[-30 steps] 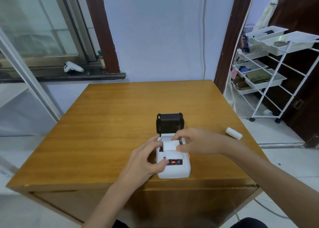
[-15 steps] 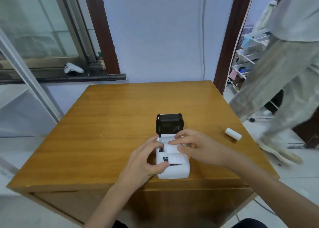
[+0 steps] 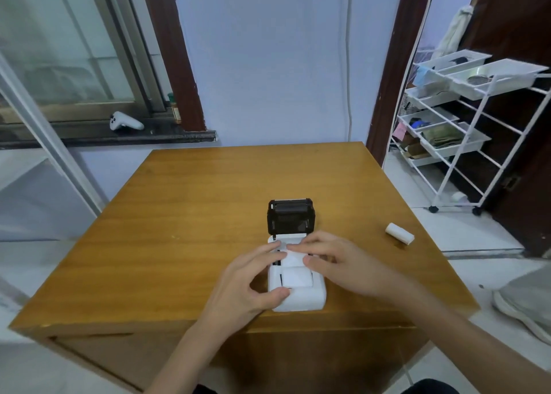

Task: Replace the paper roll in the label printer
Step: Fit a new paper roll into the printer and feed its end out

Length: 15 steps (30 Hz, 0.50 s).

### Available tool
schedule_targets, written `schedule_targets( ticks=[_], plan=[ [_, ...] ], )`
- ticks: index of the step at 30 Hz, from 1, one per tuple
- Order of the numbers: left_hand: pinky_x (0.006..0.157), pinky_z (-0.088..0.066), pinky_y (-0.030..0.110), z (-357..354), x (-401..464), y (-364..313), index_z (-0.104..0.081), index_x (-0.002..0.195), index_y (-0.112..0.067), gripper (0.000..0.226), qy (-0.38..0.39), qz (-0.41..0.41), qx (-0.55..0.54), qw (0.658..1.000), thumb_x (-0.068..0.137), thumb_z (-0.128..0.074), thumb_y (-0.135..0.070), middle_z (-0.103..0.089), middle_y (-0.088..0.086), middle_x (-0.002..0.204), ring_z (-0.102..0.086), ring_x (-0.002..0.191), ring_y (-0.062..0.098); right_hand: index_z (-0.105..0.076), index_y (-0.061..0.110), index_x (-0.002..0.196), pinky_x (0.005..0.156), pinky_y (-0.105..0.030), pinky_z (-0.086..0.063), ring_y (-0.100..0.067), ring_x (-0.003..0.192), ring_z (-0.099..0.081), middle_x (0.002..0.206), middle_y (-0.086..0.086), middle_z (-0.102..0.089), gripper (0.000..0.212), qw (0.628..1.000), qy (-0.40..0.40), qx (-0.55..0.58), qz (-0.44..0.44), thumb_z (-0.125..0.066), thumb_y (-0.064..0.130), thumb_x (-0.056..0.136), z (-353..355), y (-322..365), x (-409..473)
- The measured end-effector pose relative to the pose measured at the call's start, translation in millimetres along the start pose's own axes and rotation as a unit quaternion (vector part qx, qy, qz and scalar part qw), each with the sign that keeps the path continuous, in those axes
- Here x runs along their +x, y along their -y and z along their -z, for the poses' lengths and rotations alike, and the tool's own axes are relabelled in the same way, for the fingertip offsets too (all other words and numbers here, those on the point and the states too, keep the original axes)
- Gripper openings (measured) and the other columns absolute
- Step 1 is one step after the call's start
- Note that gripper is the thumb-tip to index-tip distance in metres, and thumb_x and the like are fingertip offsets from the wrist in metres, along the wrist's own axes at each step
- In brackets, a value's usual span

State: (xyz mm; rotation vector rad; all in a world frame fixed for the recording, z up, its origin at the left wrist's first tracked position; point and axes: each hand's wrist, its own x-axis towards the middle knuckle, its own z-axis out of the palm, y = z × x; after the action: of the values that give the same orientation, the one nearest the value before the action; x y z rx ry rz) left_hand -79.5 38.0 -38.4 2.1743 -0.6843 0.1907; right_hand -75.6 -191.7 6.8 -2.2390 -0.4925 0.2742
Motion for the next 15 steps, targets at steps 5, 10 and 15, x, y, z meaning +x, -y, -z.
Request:
schedule_targets(
  ticks=[5,10,15],
  plan=[
    [0.096,-0.035,0.018,0,-1,-1,-0.056,0.121,-0.045,0.049,-0.009,0.010,0.001,1.000,0.074,-0.063,-0.058,-0.048,-0.034,0.134,-0.045,0.122,-0.007,-0.072,0.026,0.096,0.068,-0.012,-0.042,-0.015,0.084,-0.059,0.099,0.010,-0.066,0.020,0.971,-0.226,0.082,0.005,-0.052,0.026,0.096,8,8,0],
    [0.094,-0.035,0.017,0,-1,-2,-0.057,0.123,-0.045,0.050,-0.005,0.011,0.009,1.000,0.075,-0.062,-0.058,-0.047,-0.034,0.134,-0.047,0.119,-0.005,-0.047,0.033,0.138,0.107,-0.027,-0.036,-0.004,0.125,-0.046,0.142,0.015,-0.048,0.040,0.955,-0.218,0.190,-0.063,-0.044,0.039,0.099,22,16,31],
    [0.094,-0.038,0.016,0,-2,-1,-0.064,0.120,-0.034,0.049,-0.015,-0.007,0.013,1.000,0.077,-0.063,-0.056,-0.048,-0.028,0.132,-0.048,0.121,0.000,-0.064,0.025,0.117,0.098,-0.016,-0.044,0.009,0.103,-0.059,0.110,0.012,-0.066,0.033,0.961,-0.149,0.227,-0.053,-0.035,0.033,0.103,17,22,39]
  ],
)
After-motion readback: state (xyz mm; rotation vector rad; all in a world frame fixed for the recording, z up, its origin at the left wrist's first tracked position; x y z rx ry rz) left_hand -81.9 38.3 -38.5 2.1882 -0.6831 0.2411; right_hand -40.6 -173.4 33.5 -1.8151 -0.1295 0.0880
